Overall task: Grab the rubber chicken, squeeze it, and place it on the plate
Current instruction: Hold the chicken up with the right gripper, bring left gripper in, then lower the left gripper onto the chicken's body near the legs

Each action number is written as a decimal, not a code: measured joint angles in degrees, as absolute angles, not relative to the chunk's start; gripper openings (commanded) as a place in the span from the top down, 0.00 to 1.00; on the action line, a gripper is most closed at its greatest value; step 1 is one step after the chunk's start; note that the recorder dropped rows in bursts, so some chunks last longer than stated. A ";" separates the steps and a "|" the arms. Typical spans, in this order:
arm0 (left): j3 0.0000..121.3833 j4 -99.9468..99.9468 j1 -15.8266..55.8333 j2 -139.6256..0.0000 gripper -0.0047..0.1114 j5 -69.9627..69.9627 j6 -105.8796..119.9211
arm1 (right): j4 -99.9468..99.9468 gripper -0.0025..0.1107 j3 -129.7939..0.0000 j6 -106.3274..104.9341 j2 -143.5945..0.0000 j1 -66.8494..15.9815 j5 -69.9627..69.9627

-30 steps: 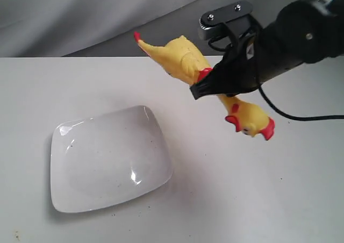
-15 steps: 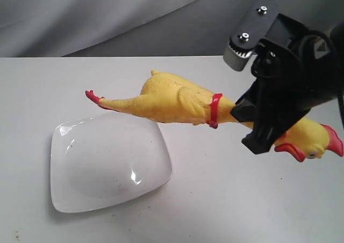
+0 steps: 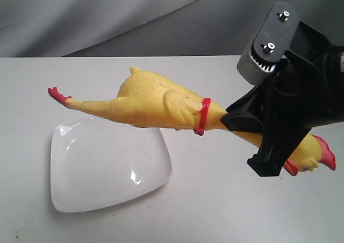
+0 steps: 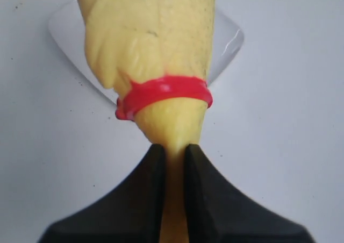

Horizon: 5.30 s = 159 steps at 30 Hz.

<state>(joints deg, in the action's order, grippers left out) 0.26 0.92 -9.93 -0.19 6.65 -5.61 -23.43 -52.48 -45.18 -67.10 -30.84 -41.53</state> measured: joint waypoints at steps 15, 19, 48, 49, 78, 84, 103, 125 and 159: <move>0.26 -3.38 -9.93 -0.19 0.95 35.18 -31.11 | -26.89 0.98 -52.48 -47.42 -67.10 -30.84 -41.40; 0.26 -21.81 -9.93 -0.19 0.95 33.00 -48.27 | -27.86 0.98 -52.48 -47.42 -67.10 -30.84 -41.40; 36.49 -98.89 -9.93 -44.43 0.56 62.47 -95.29 | -28.45 0.98 -52.48 -47.57 -67.10 -30.84 -41.98; 38.45 -99.15 -9.93 -46.49 0.48 64.62 -94.94 | -28.45 0.98 -52.48 -47.57 -67.10 -30.84 -41.98; 45.81 -100.49 19.29 -67.45 0.39 32.81 -55.81 | -28.55 0.98 -52.48 -47.57 -67.10 -30.84 -43.45; 41.96 -100.37 25.37 -66.72 0.39 16.56 -40.73 | -28.55 0.98 -52.48 -47.57 -67.10 -30.84 -43.45; 63.54 -21.65 36.96 -68.07 0.38 -49.17 15.53 | -28.97 0.98 -52.48 -47.57 -67.10 -30.84 -43.90; 70.25 -11.84 36.96 -79.51 0.37 -59.14 28.47 | -29.93 0.98 -52.48 -47.57 -67.10 -30.84 -45.42; 69.65 7.81 36.96 -86.02 0.09 -52.99 34.58 | -31.54 0.98 -52.48 -47.57 -66.96 -30.84 -46.05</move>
<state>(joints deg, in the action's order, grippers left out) 69.65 7.81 36.96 -86.02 -52.99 34.58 -31.54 -52.48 -47.57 -66.96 -30.84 -46.05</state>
